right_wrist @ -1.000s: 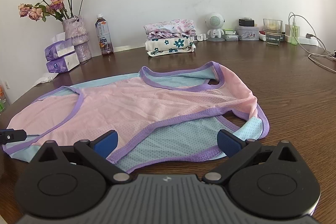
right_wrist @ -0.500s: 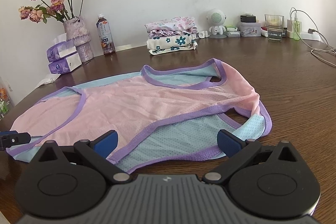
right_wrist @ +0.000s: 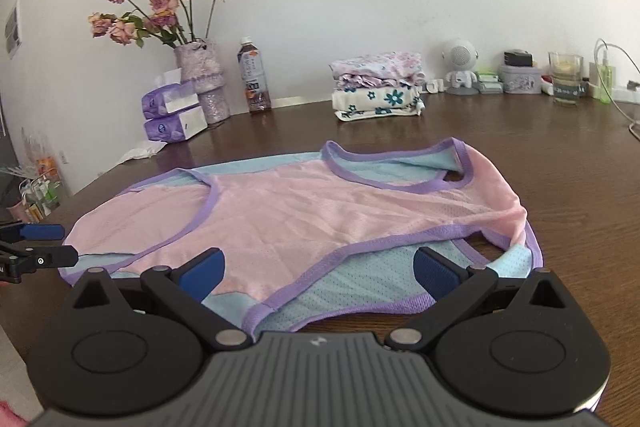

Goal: Fold clothes

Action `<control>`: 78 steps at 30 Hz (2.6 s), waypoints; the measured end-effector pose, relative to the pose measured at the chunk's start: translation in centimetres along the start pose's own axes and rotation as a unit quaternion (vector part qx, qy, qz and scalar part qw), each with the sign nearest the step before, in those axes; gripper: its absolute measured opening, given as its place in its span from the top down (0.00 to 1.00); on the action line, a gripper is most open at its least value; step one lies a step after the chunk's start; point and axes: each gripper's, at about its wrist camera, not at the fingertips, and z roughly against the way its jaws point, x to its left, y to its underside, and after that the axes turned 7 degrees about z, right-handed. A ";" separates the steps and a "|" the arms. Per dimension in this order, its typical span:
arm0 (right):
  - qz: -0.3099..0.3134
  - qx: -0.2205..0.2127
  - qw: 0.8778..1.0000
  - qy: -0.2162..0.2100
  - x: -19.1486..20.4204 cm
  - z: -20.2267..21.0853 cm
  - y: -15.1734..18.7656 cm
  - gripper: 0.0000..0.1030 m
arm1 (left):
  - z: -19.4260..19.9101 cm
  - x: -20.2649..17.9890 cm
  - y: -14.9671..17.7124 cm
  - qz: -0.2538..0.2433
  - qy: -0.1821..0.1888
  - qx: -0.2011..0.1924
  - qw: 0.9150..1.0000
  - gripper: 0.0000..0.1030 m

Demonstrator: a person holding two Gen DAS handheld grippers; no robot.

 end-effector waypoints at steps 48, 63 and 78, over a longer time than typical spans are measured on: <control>0.289 0.136 0.947 -0.032 7.5 -2.3 -2.8 0.01 | -1.5 -2.5 -0.5 -0.180 0.075 0.080 0.978 0.26; 0.527 0.175 0.813 -0.177 9.2 -1.7 -2.6 0.72 | -3.5 -5.6 -0.3 -0.328 0.102 0.154 0.927 0.87; 0.553 0.260 0.747 -0.262 8.1 -4.6 -4.1 0.77 | -4.8 -6.1 -2.0 -0.396 0.153 0.218 0.879 0.85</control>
